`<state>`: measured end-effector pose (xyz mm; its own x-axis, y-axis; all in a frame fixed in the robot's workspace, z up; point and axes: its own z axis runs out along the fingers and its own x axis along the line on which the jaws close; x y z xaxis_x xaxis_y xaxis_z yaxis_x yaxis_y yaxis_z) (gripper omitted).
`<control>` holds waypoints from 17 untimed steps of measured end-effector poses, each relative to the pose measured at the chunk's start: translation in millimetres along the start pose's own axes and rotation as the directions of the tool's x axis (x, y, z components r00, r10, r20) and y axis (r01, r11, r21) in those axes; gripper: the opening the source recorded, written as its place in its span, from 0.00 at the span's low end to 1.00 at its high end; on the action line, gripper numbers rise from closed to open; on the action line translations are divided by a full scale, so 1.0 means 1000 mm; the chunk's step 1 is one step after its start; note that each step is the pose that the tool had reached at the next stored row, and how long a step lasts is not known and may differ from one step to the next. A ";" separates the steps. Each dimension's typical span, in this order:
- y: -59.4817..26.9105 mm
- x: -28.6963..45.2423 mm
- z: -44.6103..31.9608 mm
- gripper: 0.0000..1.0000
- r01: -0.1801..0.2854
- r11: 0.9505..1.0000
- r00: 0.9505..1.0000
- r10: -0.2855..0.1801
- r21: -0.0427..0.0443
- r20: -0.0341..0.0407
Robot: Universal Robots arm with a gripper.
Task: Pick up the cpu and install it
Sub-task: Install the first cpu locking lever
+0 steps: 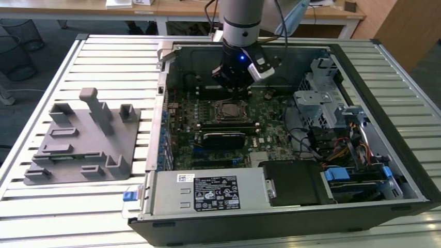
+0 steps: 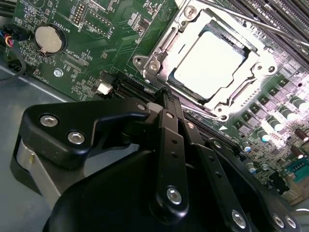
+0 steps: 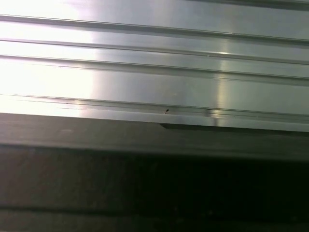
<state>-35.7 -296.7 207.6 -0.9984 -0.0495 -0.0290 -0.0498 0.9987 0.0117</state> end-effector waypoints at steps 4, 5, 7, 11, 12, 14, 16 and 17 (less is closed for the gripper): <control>0.0000 0.0000 0.0027 0.11 0.000 1.000 1.000 0.000 0.000 -0.001; -0.0001 0.0001 0.0033 0.11 0.000 1.000 1.000 0.000 0.000 -0.001; -0.0001 0.0001 0.0043 0.11 0.000 1.000 1.000 0.000 0.000 -0.002; -0.0001 0.0000 0.0065 0.11 0.000 1.000 1.000 0.000 0.000 -0.003; -0.0001 -0.0001 0.0072 0.11 0.000 1.000 1.000 0.000 0.000 -0.004; -0.0002 -0.0001 0.0076 0.11 0.000 1.000 1.000 0.000 0.000 -0.005; -0.0002 -0.0001 0.0076 0.11 0.000 1.000 1.000 0.000 0.000 -0.005; -0.0002 -0.0001 0.0076 0.11 0.000 1.000 1.000 0.000 0.000 -0.005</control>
<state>-35.4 -296.7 200.0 -0.9985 -0.0494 -0.0240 -0.0497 0.9987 0.0117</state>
